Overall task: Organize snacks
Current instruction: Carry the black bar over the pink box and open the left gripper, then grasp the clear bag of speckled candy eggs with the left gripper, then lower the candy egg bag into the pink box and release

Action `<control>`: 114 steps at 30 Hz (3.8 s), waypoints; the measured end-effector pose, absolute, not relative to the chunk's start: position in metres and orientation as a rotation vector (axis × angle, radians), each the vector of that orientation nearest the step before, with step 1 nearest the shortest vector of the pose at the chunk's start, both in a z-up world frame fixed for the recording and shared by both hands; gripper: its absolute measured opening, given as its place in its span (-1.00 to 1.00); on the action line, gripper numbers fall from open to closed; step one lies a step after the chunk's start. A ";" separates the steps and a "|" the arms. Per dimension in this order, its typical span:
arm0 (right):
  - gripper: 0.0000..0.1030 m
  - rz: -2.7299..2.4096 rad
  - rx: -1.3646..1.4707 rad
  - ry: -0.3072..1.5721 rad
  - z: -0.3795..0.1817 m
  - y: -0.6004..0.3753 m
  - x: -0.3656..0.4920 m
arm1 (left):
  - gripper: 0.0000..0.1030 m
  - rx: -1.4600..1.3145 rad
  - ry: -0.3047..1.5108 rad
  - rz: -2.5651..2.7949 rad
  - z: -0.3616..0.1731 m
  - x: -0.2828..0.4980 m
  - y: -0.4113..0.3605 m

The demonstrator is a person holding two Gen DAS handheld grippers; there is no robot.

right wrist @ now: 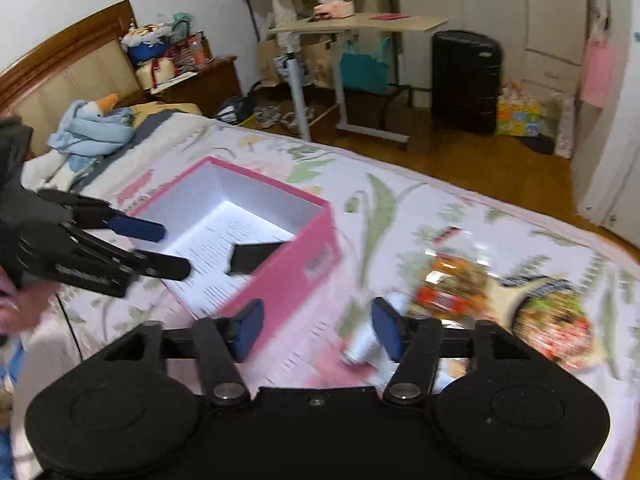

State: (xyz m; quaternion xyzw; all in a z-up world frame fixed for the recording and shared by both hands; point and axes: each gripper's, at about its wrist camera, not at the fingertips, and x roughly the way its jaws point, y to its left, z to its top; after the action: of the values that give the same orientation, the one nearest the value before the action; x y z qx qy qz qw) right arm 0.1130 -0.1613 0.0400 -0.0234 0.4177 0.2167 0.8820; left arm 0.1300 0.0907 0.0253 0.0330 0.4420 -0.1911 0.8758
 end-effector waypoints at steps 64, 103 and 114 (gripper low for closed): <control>0.34 0.402 0.040 1.307 -0.076 -0.219 0.093 | 0.10 -0.263 1.239 -0.575 -0.102 0.084 -0.008; 0.30 0.520 0.077 1.133 0.042 -0.055 0.124 | 0.11 -0.142 1.017 -0.458 0.039 0.103 0.178; 0.30 0.464 0.193 1.181 -0.014 -0.005 0.193 | 0.11 -0.151 1.007 -0.392 -0.022 0.164 0.226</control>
State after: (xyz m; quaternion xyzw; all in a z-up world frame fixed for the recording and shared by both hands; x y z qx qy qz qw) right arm 0.1934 -0.0052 -0.0142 0.0902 0.5509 0.2166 0.8010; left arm 0.1645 0.2259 -0.0222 -0.0720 0.4790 -0.1865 0.8547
